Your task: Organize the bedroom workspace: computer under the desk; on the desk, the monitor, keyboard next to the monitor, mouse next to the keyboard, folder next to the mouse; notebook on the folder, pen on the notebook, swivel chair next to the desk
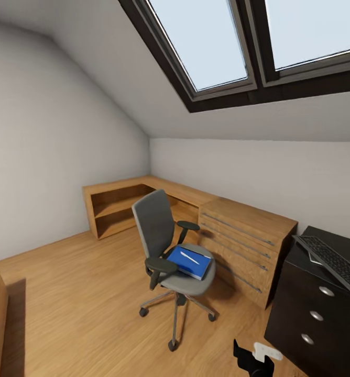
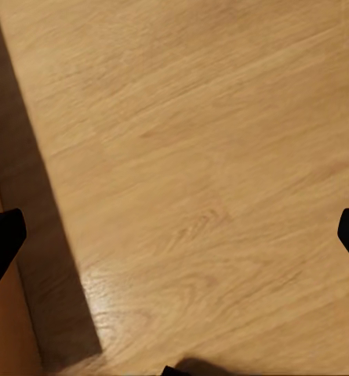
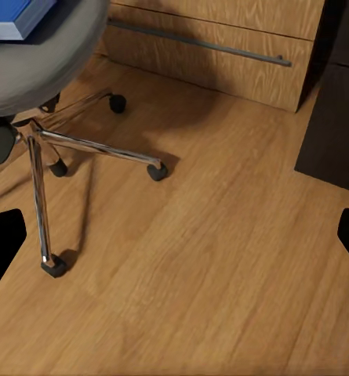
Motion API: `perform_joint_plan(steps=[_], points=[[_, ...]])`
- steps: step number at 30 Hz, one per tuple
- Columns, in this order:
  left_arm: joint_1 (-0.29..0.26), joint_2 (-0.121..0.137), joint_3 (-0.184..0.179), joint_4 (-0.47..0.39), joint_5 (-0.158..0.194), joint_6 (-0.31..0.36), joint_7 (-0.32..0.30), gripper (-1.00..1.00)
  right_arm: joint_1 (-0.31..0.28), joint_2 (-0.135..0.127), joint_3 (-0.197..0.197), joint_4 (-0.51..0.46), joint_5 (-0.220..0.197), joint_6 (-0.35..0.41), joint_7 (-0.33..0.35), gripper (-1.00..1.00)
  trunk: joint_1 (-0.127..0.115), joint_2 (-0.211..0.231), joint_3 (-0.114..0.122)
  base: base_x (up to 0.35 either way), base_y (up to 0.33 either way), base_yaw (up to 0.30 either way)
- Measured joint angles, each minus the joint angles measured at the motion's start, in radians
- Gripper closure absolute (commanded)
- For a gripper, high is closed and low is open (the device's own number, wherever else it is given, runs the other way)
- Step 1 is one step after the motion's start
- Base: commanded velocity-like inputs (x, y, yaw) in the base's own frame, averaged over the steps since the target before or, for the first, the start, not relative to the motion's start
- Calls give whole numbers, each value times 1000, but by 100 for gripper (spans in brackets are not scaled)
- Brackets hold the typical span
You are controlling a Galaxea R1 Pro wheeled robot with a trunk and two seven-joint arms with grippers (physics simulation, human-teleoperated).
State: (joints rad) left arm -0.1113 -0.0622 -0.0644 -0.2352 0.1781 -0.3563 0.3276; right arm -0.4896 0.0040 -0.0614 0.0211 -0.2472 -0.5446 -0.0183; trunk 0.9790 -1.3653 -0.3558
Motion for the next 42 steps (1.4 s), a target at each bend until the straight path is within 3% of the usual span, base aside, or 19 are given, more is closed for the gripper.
perform_joint_plan(steps=[9, 19, 32, 42], points=[[0, 1, -1, 18, 0, -41, 3, -100, 0, -1, 0, 0, 10, 0, 1, -100, 0, 0, -1, 0, 0, -10], [0, 1, -1, 31, 0, -38, 3, -100, 0, 1, 1, 0, 10, -1, 0, -100, 1, 0, -4, -276, 4, -86], [0, -1, -2, 31, -1, -39, -4, -100, 0, 9, 1, 0, 12, 0, 0, -100, 0, 0, -9, -39, 3, -90], [0, -1, -3, 32, -1, -39, -5, -100, 0, 9, 1, 0, 12, 0, 0, -100, 1, 0, -9, -265, 0, -112]])
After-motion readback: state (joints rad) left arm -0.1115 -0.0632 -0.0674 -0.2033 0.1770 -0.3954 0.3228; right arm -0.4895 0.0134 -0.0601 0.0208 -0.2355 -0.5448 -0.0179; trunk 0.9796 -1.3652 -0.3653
